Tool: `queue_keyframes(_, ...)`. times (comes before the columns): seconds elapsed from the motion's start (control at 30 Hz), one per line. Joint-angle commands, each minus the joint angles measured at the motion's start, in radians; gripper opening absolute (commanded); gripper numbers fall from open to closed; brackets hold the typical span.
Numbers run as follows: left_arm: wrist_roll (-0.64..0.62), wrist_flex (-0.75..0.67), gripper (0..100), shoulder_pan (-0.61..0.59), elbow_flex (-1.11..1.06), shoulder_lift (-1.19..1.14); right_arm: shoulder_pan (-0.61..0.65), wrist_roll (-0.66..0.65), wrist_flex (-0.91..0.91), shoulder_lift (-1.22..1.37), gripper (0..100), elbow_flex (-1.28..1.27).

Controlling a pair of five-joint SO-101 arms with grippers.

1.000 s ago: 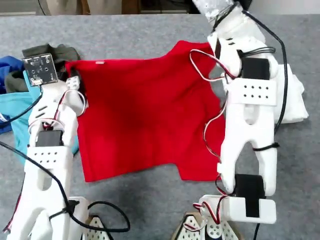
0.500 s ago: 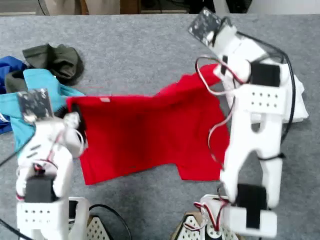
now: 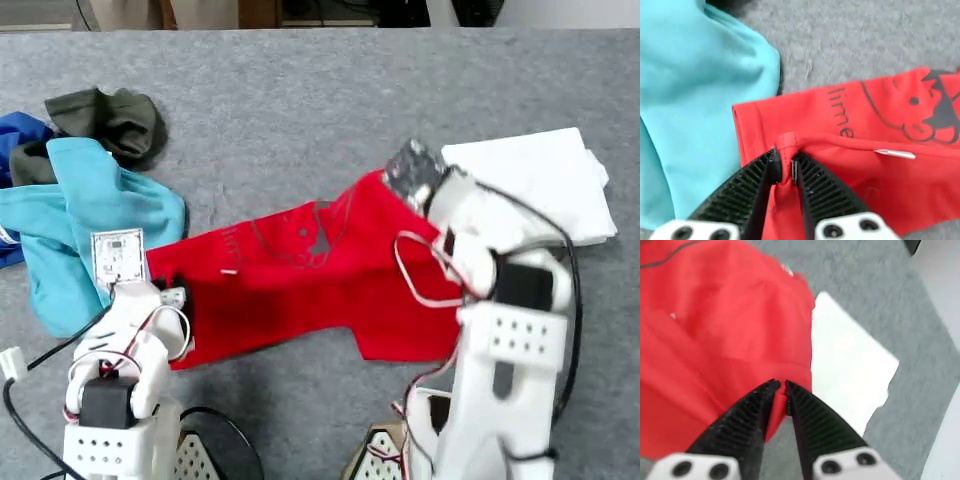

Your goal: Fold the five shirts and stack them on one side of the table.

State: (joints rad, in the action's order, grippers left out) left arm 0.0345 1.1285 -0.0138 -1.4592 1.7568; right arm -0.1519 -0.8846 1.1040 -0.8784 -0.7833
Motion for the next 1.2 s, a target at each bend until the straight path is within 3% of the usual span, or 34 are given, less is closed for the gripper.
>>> queue_keyframes(0.0,0.066,0.011,2,0.003,0.008,0.062,-0.044,-0.061,0.002,-0.128,0.2,-0.119)
queue_keyframes(0.3,0.166,0.077,2,0.011,0.006,0.061,-0.077,-0.166,0.035,-0.341,0.2,-0.352)
queue_keyframes(0.53,0.195,0.075,2,0.005,-0.058,0.059,-0.147,-0.195,-0.124,-0.354,0.2,-0.524)
queue_keyframes(0.83,0.196,0.068,2,0.000,-0.178,0.062,-0.147,-0.252,-0.126,-0.355,0.2,-0.556)
queue_keyframes(1.07,0.201,0.074,2,-0.094,-0.176,0.064,-0.148,-0.307,-0.124,-0.355,0.2,-0.570)
queue_keyframes(1.17,0.310,0.077,3,-0.080,-0.176,0.061,-0.148,-0.307,-0.124,-0.355,1.7,-0.570)
